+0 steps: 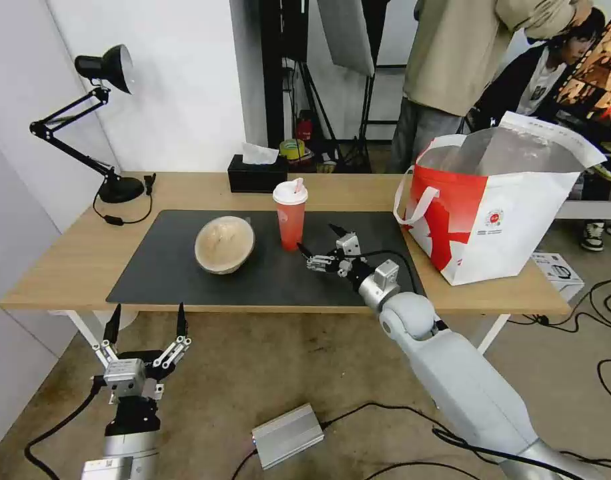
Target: Pick up the trash from the table and place it into the takeout bag.
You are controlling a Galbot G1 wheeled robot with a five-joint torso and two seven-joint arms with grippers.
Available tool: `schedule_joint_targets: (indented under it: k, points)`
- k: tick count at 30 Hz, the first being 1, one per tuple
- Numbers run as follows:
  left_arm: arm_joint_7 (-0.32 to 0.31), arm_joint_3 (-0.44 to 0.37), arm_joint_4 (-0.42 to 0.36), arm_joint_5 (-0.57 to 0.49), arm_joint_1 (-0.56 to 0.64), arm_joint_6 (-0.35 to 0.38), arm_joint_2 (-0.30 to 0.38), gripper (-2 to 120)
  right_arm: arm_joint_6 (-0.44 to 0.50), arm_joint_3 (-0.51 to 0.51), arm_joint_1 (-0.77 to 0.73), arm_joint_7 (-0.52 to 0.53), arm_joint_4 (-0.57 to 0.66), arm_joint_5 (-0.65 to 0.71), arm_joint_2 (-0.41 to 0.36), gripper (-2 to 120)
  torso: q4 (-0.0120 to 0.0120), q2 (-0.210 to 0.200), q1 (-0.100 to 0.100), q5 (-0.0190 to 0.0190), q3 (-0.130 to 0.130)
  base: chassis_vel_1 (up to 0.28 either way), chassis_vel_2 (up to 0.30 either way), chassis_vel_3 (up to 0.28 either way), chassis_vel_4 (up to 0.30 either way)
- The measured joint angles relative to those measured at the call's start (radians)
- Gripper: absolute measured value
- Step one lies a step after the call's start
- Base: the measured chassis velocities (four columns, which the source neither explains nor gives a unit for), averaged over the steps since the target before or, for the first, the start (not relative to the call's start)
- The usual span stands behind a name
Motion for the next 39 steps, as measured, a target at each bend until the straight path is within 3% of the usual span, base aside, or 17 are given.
schedule_joint_targets:
  k: [18,39]
  points:
    - [0.0,0.001,0.022,-0.006,-0.01,0.001,0.004,100,0.003,-0.05,0.085,-0.009,-0.114,-0.005,0.055,100,0.0,0.0,0.0,-0.0001,0.0,0.0,0.0,0.0,0.0]
    - [0.001,-0.003,0.037,-0.017,-0.018,0.001,0.014,100,0.06,-0.054,0.195,-0.023,-0.357,-0.045,0.158,100,0.0001,0.0,0.0,-0.0001,0.0,0.0,0.0,0.0,0.0]
